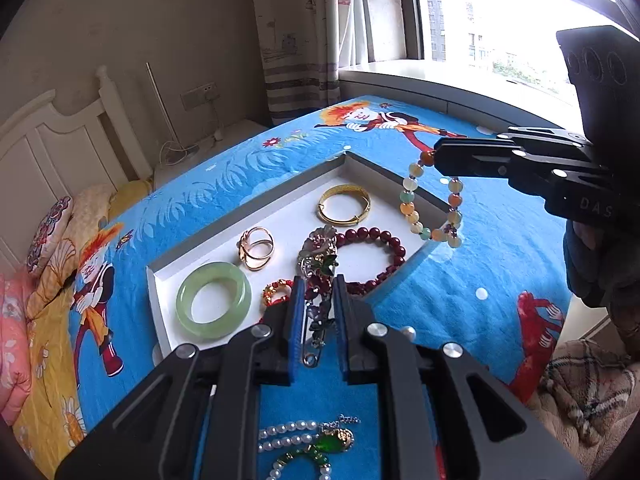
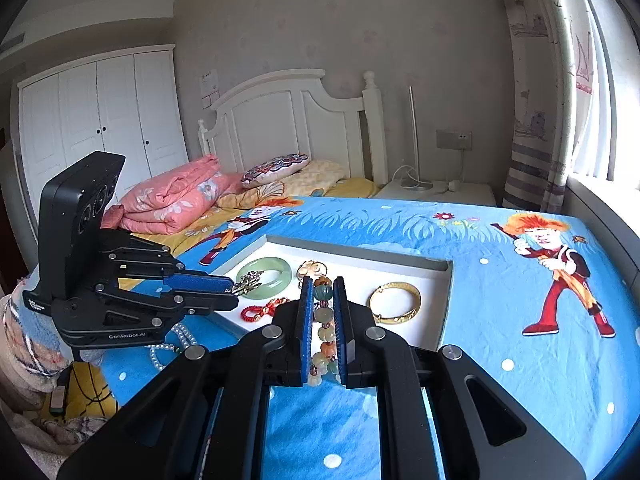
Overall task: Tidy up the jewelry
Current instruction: 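Carry the bead strand and flower pendant over the tray and release both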
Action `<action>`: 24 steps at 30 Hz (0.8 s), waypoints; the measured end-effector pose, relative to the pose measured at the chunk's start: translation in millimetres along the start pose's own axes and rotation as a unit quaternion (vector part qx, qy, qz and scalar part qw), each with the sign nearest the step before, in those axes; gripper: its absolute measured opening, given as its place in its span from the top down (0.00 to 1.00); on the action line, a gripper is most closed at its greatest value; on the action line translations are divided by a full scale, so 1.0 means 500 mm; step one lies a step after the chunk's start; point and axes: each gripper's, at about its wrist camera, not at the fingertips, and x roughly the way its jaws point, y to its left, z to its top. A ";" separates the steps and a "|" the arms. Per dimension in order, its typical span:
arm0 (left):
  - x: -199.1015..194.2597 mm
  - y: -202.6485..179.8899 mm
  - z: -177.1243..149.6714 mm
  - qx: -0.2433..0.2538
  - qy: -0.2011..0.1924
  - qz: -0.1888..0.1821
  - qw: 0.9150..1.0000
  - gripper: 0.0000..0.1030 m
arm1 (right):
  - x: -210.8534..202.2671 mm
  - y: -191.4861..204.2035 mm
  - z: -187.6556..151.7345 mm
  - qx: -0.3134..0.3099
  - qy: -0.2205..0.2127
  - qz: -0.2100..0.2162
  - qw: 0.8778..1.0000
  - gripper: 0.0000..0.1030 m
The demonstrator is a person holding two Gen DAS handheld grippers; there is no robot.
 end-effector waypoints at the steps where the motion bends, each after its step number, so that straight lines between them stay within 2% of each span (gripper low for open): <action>1: 0.005 0.003 0.004 -0.003 0.000 0.005 1.000 0.86 | 0.010 -0.002 0.008 -0.003 0.002 -0.002 1.000 0.90; 13: 0.073 0.027 0.035 -0.028 0.018 0.028 0.999 0.86 | 0.128 -0.050 0.072 0.014 0.034 -0.013 0.999 0.90; 24: 0.129 0.053 0.048 -0.057 0.041 0.044 0.997 0.86 | 0.244 -0.081 0.083 0.081 0.088 0.026 0.992 0.89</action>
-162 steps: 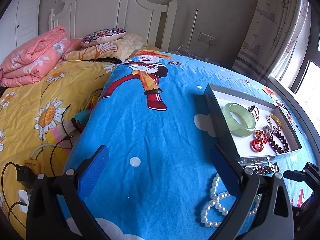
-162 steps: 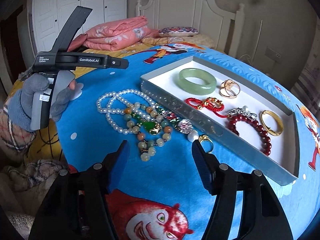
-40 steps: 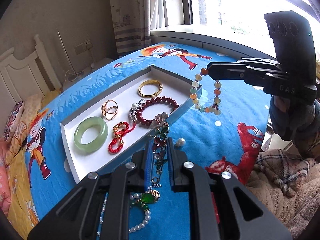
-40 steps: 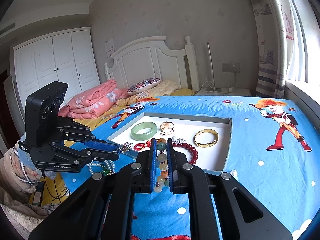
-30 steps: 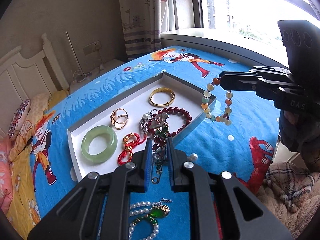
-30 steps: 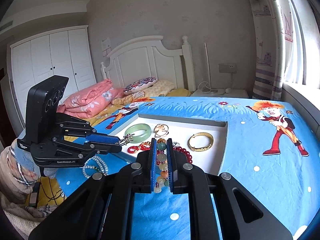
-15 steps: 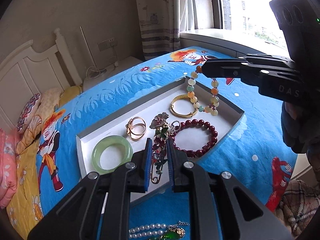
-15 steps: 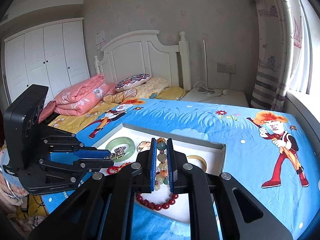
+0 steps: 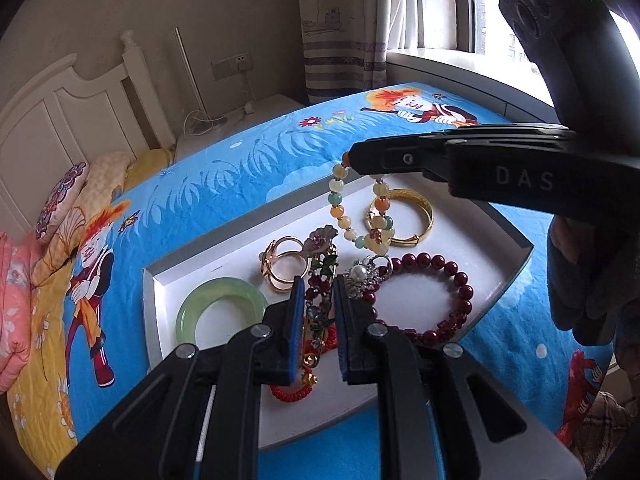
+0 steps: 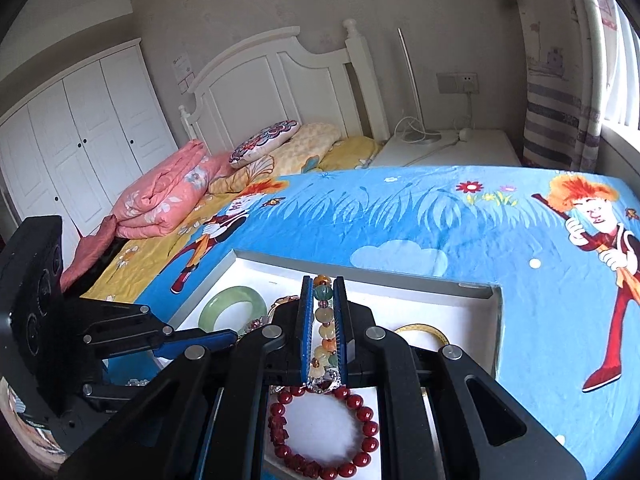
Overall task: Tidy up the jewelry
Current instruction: 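Carry the bead strand and flower pendant over the tray and release both, then withdraw both grippers from the tray toward the pearl necklace and ring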
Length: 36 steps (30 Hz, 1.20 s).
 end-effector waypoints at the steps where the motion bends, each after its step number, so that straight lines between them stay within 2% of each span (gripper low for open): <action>1: 0.005 0.006 0.000 -0.006 0.003 0.004 1.000 0.86 | 0.012 -0.003 0.003 0.001 0.007 -0.009 1.000 0.89; 2: 0.007 0.013 -0.001 -0.012 0.003 0.008 1.000 0.85 | 0.020 -0.005 0.005 -0.002 0.012 -0.022 1.000 0.87; 4: 0.010 0.032 -0.004 -0.028 0.006 0.006 1.000 0.70 | 0.025 -0.008 0.010 -0.001 0.021 -0.037 0.999 0.87; 5: 0.005 0.043 -0.007 -0.036 0.003 0.008 0.999 0.50 | 0.019 -0.010 0.011 0.003 0.019 -0.034 0.999 0.85; 6: -0.003 0.054 -0.010 -0.043 -0.006 0.013 0.999 0.37 | 0.008 -0.010 0.012 0.003 0.011 -0.031 0.999 0.78; 7: -0.012 0.064 -0.012 -0.048 -0.012 0.016 0.999 0.35 | -0.002 -0.011 0.010 0.003 0.003 -0.031 0.999 0.73; 9: -0.025 0.083 -0.016 -0.057 -0.013 0.017 0.998 0.35 | -0.025 -0.011 0.008 0.002 -0.012 -0.033 0.999 0.53; 19: -0.077 0.135 -0.051 -0.077 -0.026 0.055 0.995 0.21 | -0.087 -0.022 -0.012 0.014 -0.037 -0.020 0.999 0.52; 32: -0.146 0.133 -0.125 -0.079 -0.058 0.088 0.991 0.08 | -0.129 -0.039 -0.083 0.039 -0.041 -0.012 0.998 0.50; 34: -0.162 0.133 -0.145 -0.083 -0.065 0.099 0.990 0.06 | -0.144 -0.041 -0.099 0.042 -0.043 -0.014 0.998 0.49; 36: -0.177 0.134 -0.170 -0.090 -0.070 0.110 0.987 0.04 | -0.163 -0.044 -0.116 0.046 -0.047 -0.016 0.998 0.44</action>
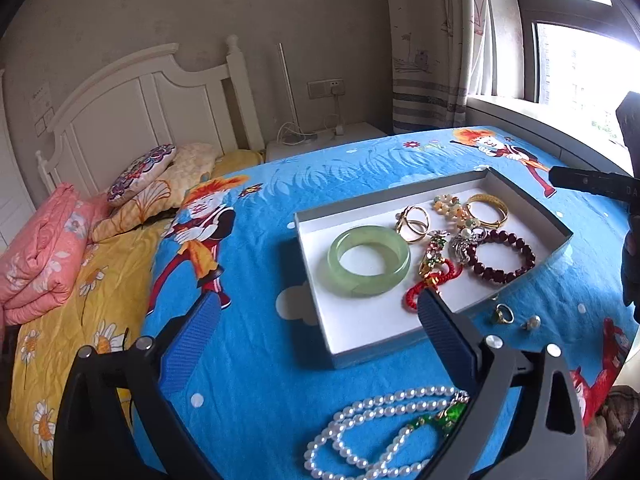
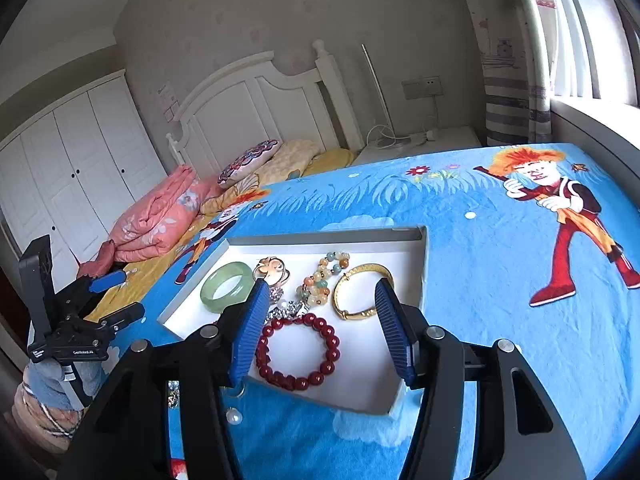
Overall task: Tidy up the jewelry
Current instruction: 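Withdraw both grippers from the tray toward the pearl necklace and ring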
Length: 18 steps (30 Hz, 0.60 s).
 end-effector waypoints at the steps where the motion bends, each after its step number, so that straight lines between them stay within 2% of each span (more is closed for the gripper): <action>1: -0.006 0.006 -0.011 -0.005 -0.001 0.003 1.000 0.03 | -0.010 -0.002 -0.008 0.002 -0.001 -0.001 1.000 0.43; 6: -0.019 0.033 -0.074 -0.025 0.011 0.015 1.000 0.03 | -0.061 -0.007 -0.055 -0.012 -0.003 -0.027 1.000 0.36; 11: -0.019 0.064 -0.113 -0.050 0.020 0.018 0.998 0.03 | -0.094 -0.008 -0.107 -0.051 0.012 -0.067 0.996 0.35; 15: -0.011 0.076 -0.123 -0.066 0.022 0.007 0.998 0.03 | -0.100 -0.022 -0.147 -0.050 0.033 -0.071 0.996 0.35; 18: -0.008 0.068 -0.125 -0.058 0.023 0.001 0.998 0.03 | -0.091 -0.024 -0.172 -0.045 0.055 -0.070 0.995 0.35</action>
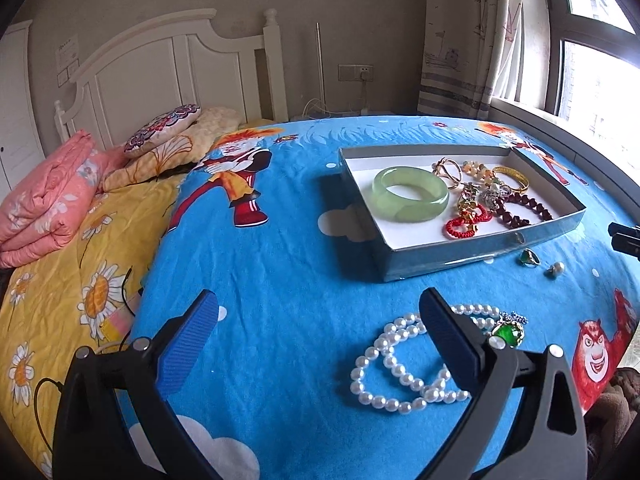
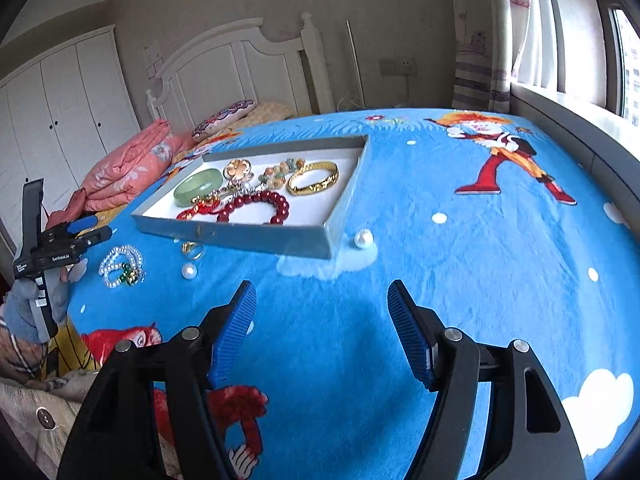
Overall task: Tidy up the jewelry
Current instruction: 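Withdraw both grippers from the tray toward the pearl necklace and ring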
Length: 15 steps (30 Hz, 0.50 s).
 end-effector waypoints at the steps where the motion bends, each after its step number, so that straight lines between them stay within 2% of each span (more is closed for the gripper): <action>1: 0.002 -0.002 -0.001 0.004 0.003 -0.001 1.000 0.03 | 0.005 0.003 -0.003 0.001 0.006 0.004 1.000 0.35; 8: 0.022 -0.004 -0.001 0.006 0.026 -0.017 1.000 0.03 | 0.035 0.125 0.032 -0.052 0.016 0.049 0.997 0.35; 12: 0.039 -0.001 -0.002 0.000 0.049 -0.024 0.998 0.03 | 0.088 0.203 0.059 -0.085 0.057 0.053 0.993 0.35; 15: 0.040 -0.003 -0.003 0.004 0.051 -0.033 0.998 0.03 | 0.121 0.238 0.075 -0.089 0.076 0.054 0.992 0.36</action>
